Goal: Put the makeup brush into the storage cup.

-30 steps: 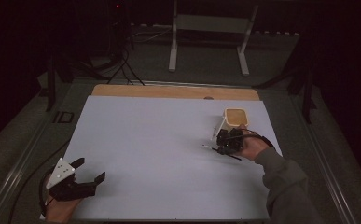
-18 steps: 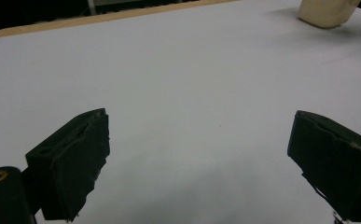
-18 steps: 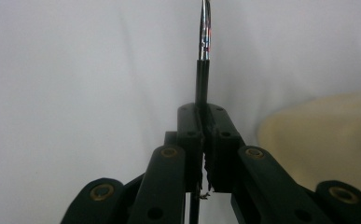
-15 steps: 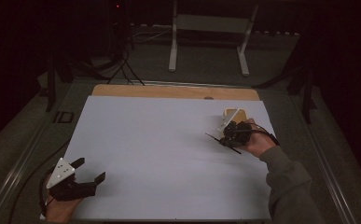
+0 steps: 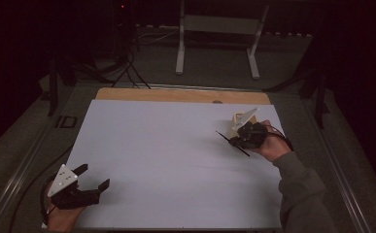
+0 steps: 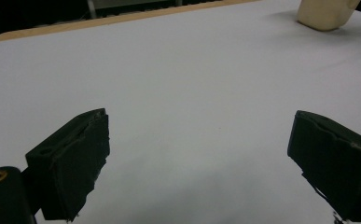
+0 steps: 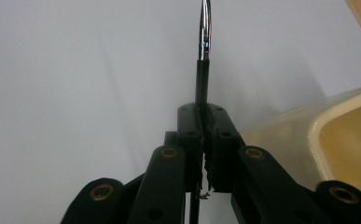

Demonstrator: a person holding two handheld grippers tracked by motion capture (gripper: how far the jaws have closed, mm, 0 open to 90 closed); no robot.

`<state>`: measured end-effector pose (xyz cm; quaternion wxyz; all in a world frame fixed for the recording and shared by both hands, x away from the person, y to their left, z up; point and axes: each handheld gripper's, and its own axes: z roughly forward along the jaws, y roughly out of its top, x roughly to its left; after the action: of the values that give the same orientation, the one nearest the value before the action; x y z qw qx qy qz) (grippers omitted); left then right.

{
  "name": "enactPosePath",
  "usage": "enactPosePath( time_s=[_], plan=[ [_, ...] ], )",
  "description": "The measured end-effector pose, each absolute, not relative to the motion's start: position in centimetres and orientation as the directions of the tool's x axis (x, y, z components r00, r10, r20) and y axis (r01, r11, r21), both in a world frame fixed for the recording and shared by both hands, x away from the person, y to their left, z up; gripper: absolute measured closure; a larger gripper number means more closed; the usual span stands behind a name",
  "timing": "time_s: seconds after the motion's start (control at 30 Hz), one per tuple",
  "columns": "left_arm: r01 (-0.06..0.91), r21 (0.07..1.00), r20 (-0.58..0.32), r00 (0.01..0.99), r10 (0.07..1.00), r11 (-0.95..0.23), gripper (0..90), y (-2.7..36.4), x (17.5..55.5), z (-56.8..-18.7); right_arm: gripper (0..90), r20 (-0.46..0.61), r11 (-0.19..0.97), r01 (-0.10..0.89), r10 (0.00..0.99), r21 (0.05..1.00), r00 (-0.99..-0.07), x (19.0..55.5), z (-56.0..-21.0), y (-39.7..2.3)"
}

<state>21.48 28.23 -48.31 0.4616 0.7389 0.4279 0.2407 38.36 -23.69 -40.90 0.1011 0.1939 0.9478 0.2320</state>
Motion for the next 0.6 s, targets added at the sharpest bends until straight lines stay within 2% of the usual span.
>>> enactPosePath(
  time_s=[0.6],
  plan=[
    [0.404, 0.891, -0.039, 0.522, 0.852, -0.206, 6.8, 28.2, 21.4, -48.3, 85.4, -0.106, 0.755, 0.307, 0.444, 0.579, -0.89, 38.2, -39.6, -24.2]
  ],
)
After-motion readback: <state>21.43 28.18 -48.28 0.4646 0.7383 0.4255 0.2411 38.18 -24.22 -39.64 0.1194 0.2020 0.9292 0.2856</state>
